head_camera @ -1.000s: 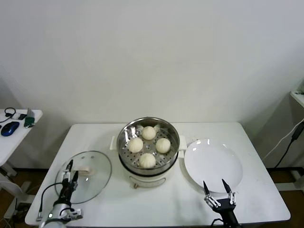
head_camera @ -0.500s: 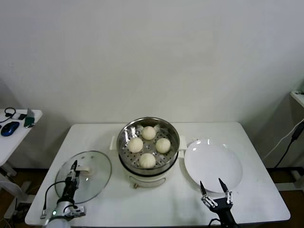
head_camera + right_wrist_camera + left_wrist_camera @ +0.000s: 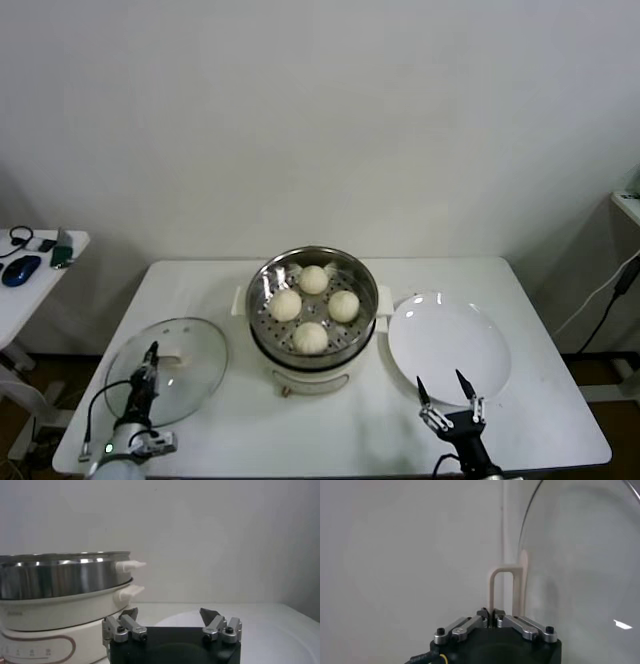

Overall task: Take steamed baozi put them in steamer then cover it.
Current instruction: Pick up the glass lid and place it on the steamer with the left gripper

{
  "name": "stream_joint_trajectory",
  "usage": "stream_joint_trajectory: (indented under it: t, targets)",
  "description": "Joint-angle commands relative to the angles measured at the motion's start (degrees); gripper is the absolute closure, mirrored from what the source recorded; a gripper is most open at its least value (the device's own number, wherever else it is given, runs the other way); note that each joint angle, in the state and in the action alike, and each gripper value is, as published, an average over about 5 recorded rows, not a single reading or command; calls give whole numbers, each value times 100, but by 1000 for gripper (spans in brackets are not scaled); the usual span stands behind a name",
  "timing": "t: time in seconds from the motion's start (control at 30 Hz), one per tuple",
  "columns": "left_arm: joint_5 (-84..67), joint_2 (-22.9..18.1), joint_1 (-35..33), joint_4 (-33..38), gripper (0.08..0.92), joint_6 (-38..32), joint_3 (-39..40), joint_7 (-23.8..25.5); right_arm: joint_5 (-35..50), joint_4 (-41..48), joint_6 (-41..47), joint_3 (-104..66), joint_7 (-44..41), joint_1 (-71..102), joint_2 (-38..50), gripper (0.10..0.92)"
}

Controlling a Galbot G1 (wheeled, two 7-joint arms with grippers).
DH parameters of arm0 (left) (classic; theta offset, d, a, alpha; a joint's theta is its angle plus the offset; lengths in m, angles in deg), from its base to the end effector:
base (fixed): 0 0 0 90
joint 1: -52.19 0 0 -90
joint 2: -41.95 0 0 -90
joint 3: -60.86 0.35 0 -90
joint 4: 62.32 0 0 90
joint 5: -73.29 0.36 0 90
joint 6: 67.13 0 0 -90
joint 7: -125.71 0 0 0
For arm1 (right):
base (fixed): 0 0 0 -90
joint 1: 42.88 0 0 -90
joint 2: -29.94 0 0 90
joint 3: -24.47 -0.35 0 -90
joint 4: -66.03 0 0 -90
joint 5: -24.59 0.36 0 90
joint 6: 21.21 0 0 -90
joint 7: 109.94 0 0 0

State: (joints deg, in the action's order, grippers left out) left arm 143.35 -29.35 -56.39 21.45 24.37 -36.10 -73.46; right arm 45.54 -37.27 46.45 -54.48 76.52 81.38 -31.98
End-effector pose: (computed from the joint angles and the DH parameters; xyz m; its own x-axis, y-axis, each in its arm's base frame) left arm 0.2237 0.1658 -0.4493 -0.9832 -0.1758 0.0494 0.0549 -0.0264 0.9981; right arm 0.1337 -0.0665 -0.4145 -0.9820 -0.1738 0.0741 -0.1711 0.9844 0.0414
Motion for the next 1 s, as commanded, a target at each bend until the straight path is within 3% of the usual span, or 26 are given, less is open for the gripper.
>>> stream_joint_trajectory:
  t: [0.03,0.27,0.53,0.73,1.0]
  targets:
    - [-1071,664,-297,1722,856,976,-17,647,-234,-35,276,1,199,-23,-4,203]
    - [-1785,1632,-245,3273,856,2438,181,1663,-381,-42,448,12,393,-74,-33,203]
    - [-1523,2008,513,4110,856,3659,1395,2363,-359,-45,315,84,322,-122,-48,203]
    - [-699,1686,1364,4076,856,4228,2691,2880,-320,-4,200,108,294,-198,-56,203]
    - [703,519,2280,3672,856,4350,3949,3595,-174,136,49,123,251,-325,-77,203]
